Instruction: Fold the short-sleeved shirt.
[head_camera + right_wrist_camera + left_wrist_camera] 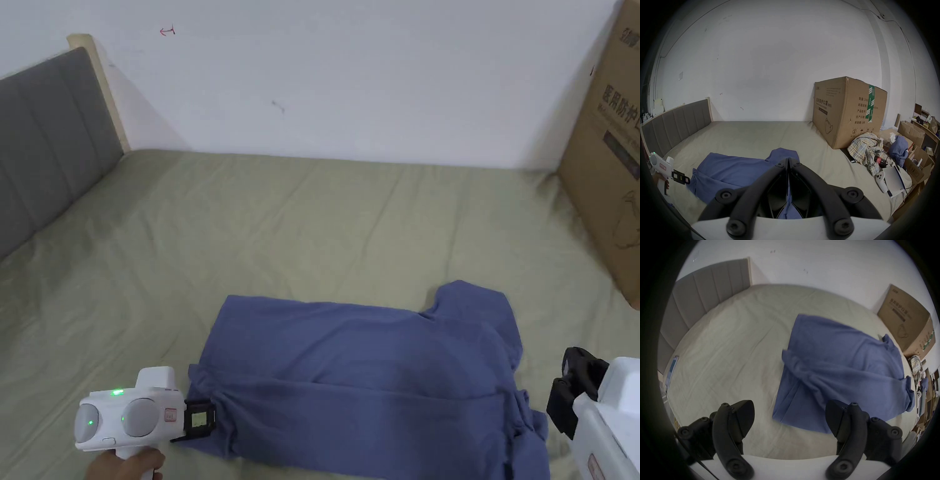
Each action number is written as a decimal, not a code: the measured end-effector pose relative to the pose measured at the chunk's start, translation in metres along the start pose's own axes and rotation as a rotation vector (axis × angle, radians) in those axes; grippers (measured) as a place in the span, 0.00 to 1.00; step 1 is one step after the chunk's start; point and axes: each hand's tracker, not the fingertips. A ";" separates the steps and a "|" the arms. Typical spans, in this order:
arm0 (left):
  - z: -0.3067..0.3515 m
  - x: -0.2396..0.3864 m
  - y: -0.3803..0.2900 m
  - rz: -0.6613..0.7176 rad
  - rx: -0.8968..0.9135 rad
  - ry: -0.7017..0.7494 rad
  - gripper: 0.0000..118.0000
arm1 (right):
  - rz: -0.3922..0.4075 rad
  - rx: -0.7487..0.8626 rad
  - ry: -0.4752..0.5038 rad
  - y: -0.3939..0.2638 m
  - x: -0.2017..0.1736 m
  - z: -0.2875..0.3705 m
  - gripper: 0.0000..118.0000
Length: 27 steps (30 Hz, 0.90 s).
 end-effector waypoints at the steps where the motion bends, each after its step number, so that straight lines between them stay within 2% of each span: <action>1: -0.008 0.000 -0.002 -0.009 -0.014 -0.002 0.80 | 0.000 -0.008 0.001 -0.001 -0.001 -0.003 0.00; 3: -0.017 0.006 -0.004 -0.031 -0.052 0.010 0.78 | 0.000 -0.022 0.004 -0.003 -0.001 -0.008 0.00; 4: -0.020 0.007 -0.008 -0.044 -0.072 0.024 0.70 | 0.001 -0.029 0.005 -0.004 -0.001 -0.011 0.00; 6: -0.026 0.010 -0.011 -0.055 -0.086 0.017 0.49 | 0.006 -0.044 0.009 -0.014 0.000 -0.021 0.00; 8: -0.020 0.014 -0.017 -0.056 -0.067 0.011 0.42 | 0.002 -0.065 0.009 -0.018 0.003 -0.025 0.00; 10: -0.015 0.018 -0.016 -0.064 -0.053 0.003 0.08 | -0.009 -0.089 0.004 -0.023 0.006 -0.027 0.00; 11: -0.013 0.019 -0.015 -0.075 -0.042 -0.028 0.04 | -0.015 -0.109 0.000 -0.027 0.009 -0.030 0.00; 15: -0.006 0.013 -0.007 -0.083 0.006 -0.036 0.04 | -0.043 -0.262 -0.014 -0.055 0.023 -0.052 0.04; 16: -0.004 0.009 -0.008 -0.071 0.026 -0.040 0.04 | -0.052 -0.312 -0.021 -0.065 0.027 -0.060 0.14; 17: 0.001 0.008 -0.006 -0.065 0.035 -0.054 0.04 | -0.062 -0.390 -0.007 -0.074 0.030 -0.068 0.32; 18: 0.005 0.008 -0.004 -0.066 0.044 -0.063 0.04 | -0.069 -0.436 0.005 -0.084 0.032 -0.076 0.61; 19: 0.010 0.008 -0.002 -0.071 0.058 -0.068 0.04 | -0.089 -0.483 0.008 -0.096 0.034 -0.084 0.75; 20: 0.023 0.012 -0.003 -0.078 0.063 -0.074 0.04 | -0.104 -0.513 0.008 -0.108 0.035 -0.089 0.78; 24: 0.026 0.007 0.001 -0.088 0.083 -0.086 0.04 | -0.148 -0.615 0.017 -0.132 0.035 -0.097 0.76; 26: 0.023 0.004 0.002 -0.081 0.085 -0.091 0.04 | -0.155 -0.655 0.022 -0.140 0.033 -0.098 0.71; 27: 0.022 0.003 0.003 -0.079 0.084 -0.091 0.04 | -0.165 -0.658 0.024 -0.144 0.034 -0.099 0.64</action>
